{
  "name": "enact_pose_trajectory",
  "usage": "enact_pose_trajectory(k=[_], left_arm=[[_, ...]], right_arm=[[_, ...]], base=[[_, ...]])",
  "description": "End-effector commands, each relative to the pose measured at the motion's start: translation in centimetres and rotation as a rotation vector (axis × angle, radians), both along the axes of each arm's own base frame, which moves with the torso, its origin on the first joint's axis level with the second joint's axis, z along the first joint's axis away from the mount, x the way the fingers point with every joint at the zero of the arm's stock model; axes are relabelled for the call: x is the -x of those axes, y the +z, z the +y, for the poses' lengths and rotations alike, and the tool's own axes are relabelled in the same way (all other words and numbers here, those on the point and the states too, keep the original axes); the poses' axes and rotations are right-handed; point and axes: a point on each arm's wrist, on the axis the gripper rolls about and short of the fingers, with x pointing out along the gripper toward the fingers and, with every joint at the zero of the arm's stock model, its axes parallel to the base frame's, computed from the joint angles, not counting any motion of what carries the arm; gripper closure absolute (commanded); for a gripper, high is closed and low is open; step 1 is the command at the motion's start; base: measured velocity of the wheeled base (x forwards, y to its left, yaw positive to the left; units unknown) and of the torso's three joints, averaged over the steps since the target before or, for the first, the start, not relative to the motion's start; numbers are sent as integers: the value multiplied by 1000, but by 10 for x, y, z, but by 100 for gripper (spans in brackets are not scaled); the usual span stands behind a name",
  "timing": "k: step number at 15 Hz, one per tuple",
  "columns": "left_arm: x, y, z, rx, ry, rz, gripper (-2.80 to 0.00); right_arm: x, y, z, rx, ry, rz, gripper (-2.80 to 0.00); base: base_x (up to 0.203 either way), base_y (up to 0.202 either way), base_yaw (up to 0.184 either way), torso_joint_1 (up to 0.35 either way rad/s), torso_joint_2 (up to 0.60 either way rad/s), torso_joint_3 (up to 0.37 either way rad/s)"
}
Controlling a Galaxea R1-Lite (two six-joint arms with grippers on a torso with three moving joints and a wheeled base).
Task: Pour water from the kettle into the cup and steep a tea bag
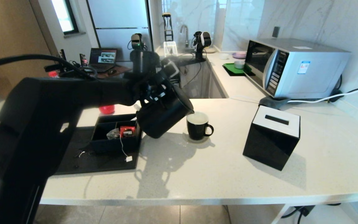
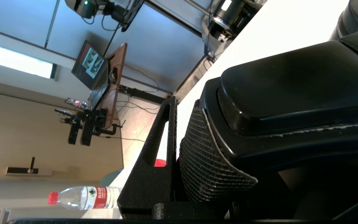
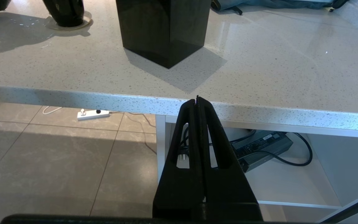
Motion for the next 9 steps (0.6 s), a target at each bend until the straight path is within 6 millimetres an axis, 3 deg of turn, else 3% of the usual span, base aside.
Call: enact_pose_trajectory(k=[1,9], left_arm=[[1,1,-1,-13,-2,-3,0],[1,1,-3,-30,-11,-4,0]], right_arm=[[0,0,0,1,0,2,0],[0,0,0,1,0,2,0]], base=[[0,0,0,0,0,0],[0,0,0,0,0,0]])
